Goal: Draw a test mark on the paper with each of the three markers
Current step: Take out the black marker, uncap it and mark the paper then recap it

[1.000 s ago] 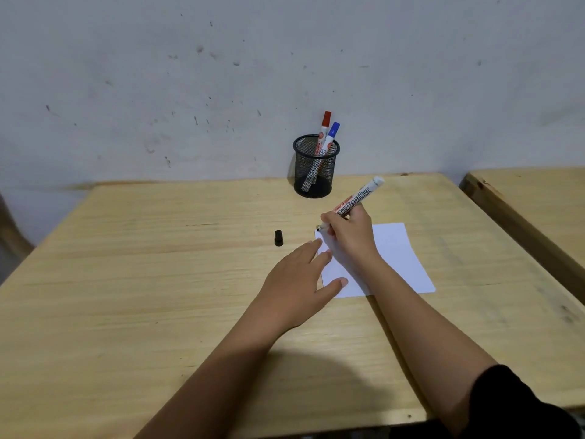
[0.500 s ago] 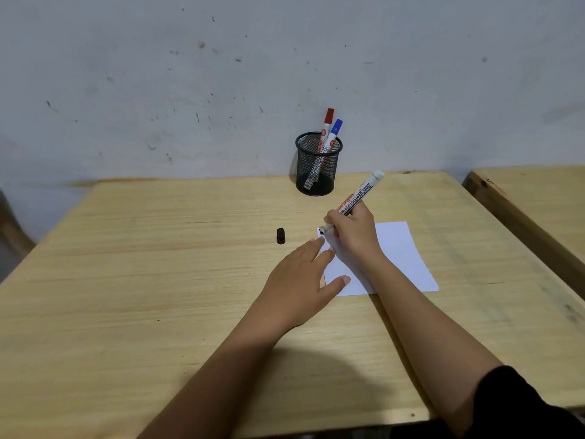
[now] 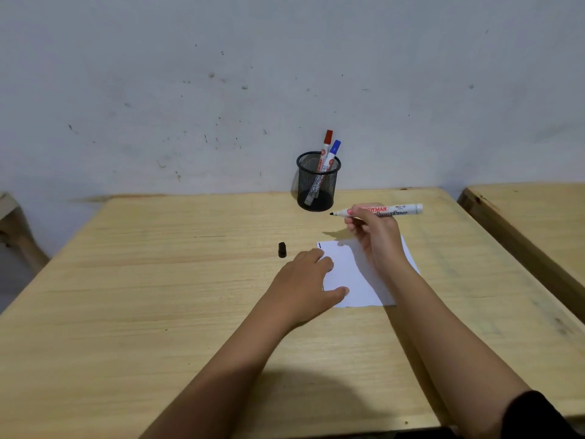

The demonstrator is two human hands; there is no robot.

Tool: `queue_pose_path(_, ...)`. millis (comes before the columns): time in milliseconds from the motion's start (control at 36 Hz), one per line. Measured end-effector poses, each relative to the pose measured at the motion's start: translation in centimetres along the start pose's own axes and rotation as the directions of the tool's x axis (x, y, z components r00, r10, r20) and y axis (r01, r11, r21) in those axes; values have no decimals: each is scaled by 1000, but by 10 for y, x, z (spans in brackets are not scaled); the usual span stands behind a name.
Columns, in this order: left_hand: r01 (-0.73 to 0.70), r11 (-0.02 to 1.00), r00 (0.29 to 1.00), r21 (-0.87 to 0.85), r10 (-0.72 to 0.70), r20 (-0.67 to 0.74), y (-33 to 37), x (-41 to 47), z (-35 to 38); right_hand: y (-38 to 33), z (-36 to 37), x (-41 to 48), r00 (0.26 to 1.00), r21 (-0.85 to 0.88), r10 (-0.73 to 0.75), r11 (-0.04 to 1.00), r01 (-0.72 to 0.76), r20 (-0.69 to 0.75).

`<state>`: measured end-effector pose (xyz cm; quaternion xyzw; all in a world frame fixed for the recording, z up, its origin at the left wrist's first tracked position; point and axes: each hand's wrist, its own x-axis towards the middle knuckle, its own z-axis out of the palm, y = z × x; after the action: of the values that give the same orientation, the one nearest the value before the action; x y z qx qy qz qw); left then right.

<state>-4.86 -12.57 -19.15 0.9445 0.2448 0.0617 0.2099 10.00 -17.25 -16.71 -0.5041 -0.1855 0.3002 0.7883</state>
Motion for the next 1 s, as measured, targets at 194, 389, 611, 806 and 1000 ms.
queue_pose_path(194, 25, 995, 939, -98, -57, -338, -9, 1, -16, -14, -6, -8, 1000, 83, -19, 996, 17, 20)
queue_pose_path(389, 213, 963, 912, -166, -257, -319, -38, 9, -20, -11, -6, -19, 999, 92, 23, 995, -26, 29)
queue_pose_path(611, 35, 420, 822, -907, -529, -213, -12, 3, -32, -4, -4, -31, 998, 91, 21, 996, -27, 60)
queue_pose_path(806, -73, 96, 901, -993, -421, -107, 1, 3, -38, -8, 2, -38, 994, 99, -4, 995, -7, 105)
queue_pose_path(1000, -93, 77, 918, -993, -379, -115, 6, 5, -34, -13, 2, -40, 986, 66, -3, 998, -8, 165)
